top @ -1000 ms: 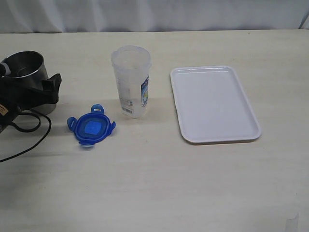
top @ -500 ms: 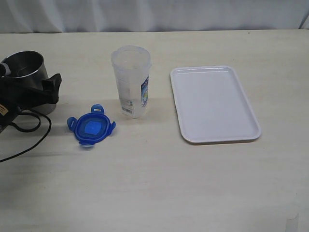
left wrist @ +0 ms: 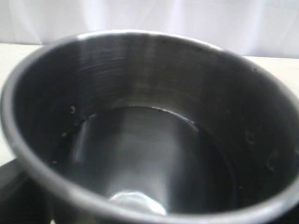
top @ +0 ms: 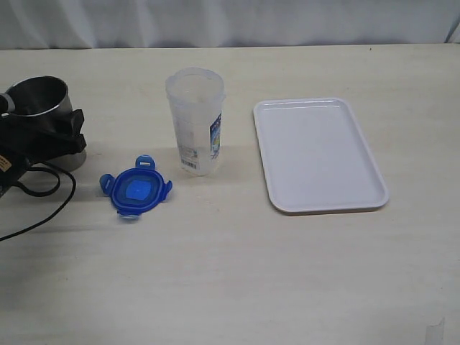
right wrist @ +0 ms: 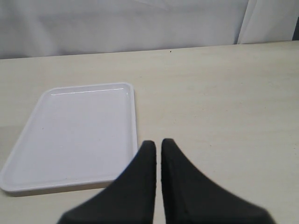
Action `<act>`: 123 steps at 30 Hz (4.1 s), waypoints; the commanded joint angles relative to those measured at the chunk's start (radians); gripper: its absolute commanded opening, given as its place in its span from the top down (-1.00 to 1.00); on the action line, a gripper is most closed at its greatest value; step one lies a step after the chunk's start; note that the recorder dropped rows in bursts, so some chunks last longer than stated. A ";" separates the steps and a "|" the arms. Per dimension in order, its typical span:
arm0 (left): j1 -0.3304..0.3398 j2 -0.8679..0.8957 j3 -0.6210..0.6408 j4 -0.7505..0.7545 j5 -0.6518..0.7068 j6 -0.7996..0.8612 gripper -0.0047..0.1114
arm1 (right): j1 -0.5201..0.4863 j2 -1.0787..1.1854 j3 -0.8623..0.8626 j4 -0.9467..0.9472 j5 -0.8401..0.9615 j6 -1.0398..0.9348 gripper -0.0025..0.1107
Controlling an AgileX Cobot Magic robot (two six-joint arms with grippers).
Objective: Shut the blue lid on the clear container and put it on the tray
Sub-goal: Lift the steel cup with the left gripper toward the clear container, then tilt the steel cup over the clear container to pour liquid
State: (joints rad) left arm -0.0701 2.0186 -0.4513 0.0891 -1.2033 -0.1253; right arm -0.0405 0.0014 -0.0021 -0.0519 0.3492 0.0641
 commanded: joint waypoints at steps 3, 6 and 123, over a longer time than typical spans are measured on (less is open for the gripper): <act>-0.001 0.000 -0.004 0.005 -0.003 -0.019 0.92 | -0.004 -0.001 0.002 -0.009 -0.003 -0.008 0.88; -0.001 0.000 -0.004 0.030 -0.009 -0.047 0.92 | -0.004 -0.001 0.002 -0.009 -0.003 -0.008 0.88; -0.217 -0.181 -0.660 0.728 0.630 0.494 0.92 | -0.004 -0.001 0.002 -0.009 -0.003 -0.008 0.88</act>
State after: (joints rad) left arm -0.2835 1.8542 -1.0941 0.8376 -0.5058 0.3602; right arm -0.0405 0.0014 -0.0021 -0.0519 0.3492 0.0641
